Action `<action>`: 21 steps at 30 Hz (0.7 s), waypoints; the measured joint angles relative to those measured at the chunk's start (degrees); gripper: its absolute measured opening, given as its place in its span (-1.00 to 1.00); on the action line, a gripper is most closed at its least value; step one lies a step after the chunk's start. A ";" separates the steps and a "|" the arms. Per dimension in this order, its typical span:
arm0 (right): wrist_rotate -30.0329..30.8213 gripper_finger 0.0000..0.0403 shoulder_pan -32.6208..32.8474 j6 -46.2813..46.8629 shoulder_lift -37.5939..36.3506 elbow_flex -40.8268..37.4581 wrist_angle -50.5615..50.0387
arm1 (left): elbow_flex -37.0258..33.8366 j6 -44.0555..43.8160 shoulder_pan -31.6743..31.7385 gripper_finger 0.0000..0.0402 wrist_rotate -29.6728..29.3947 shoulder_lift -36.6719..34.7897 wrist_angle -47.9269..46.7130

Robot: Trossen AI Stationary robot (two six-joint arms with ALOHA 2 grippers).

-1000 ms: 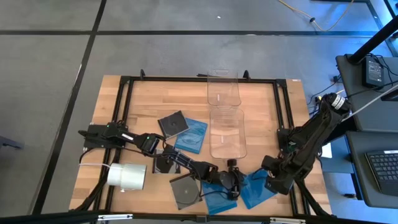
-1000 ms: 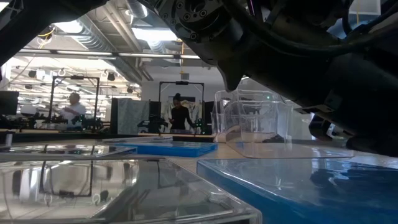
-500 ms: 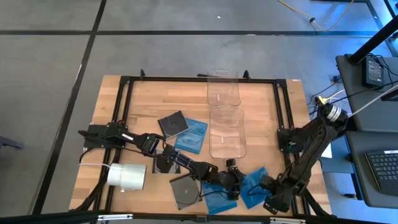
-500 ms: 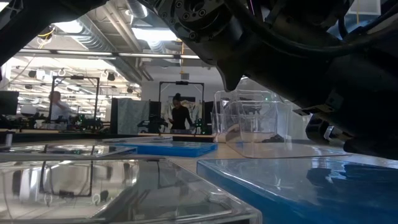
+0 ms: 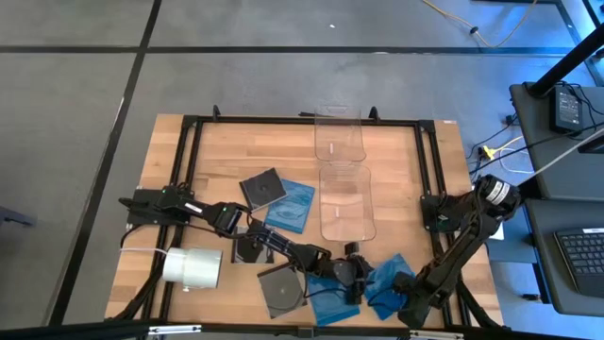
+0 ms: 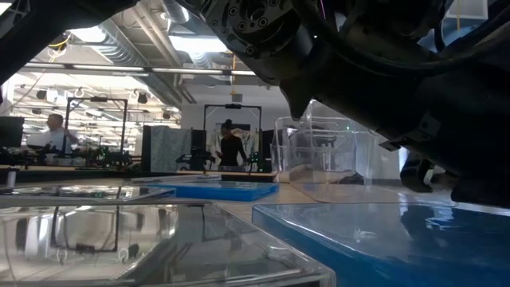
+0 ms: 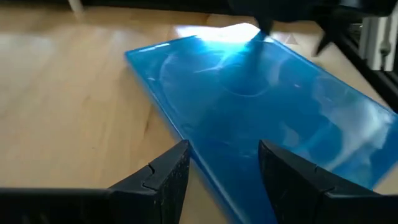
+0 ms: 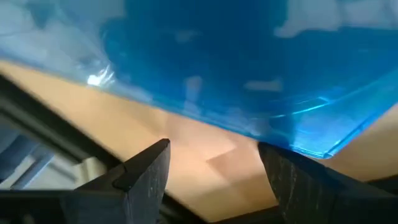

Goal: Pick & place jewel cases by type
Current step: Put the bottom right blue CD case into the top transparent bin

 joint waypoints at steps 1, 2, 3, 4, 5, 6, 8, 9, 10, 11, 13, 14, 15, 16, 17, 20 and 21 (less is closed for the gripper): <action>0.97 0.29 0.04 -0.36 0.02 -0.01 -1.06 | 0.00 -0.69 0.01 -0.08 0.60 0.00 0.00; 1.81 0.29 0.08 -1.02 0.02 -0.03 -2.14 | 0.00 -1.22 -0.15 -0.08 1.09 -0.02 -0.02; 2.48 0.29 0.10 -1.32 0.02 -0.05 -2.94 | -0.02 -1.81 -0.24 -0.08 1.43 -0.02 -0.04; 2.93 0.29 0.10 -1.62 0.02 -0.07 -3.50 | -0.02 -2.38 -0.38 -0.08 1.52 -0.02 -0.04; 3.39 0.29 0.10 -1.86 0.02 -0.07 -4.08 | -0.04 -2.86 -0.53 -0.08 1.50 -0.02 -0.01; 3.67 0.29 0.10 -2.18 0.00 -0.07 -4.54 | -0.06 -3.34 -0.71 -0.08 1.50 -0.02 0.02; 4.08 0.29 0.10 -2.63 0.00 -0.07 -5.35 | -0.09 -4.38 -1.11 -0.08 1.69 -0.02 0.42; 4.30 0.29 0.10 -2.78 0.00 -0.09 -5.74 | -0.09 -4.97 -1.31 -0.08 2.03 -0.02 0.67; 4.54 0.29 0.10 -2.94 0.00 -0.09 -6.09 | -0.09 -5.57 -1.51 -0.08 2.38 -0.02 0.81; 4.80 0.29 0.08 -3.14 0.00 -0.09 -6.39 | -0.09 -6.00 -1.68 -0.08 2.84 0.00 0.91; 5.03 0.29 0.06 -3.80 0.00 -0.09 -6.83 | -0.09 -6.75 -2.04 -0.08 3.47 0.00 1.17; 5.11 0.29 0.04 -4.19 0.00 -0.09 -6.99 | -0.12 -6.84 -2.15 -0.08 3.76 0.00 1.41; 5.32 0.29 0.04 -4.59 0.00 -0.09 -7.03 | -0.14 -6.89 -2.17 -0.08 4.45 0.00 1.64; 5.59 0.29 0.04 -4.90 0.00 -0.09 -7.07 | -0.15 -6.96 -2.17 -0.08 5.19 0.00 1.85; 6.11 0.29 0.04 -5.34 0.00 -0.09 -7.13 | -0.16 -7.01 -2.23 -0.08 5.67 0.00 2.05; 7.99 0.29 0.04 -7.43 0.02 -0.09 -7.39 | -0.20 -6.98 -2.48 -0.08 6.80 0.00 2.51; 8.26 0.29 0.02 -7.88 0.02 -0.09 -7.48 | -0.20 -6.99 -2.59 -0.08 7.08 0.00 2.54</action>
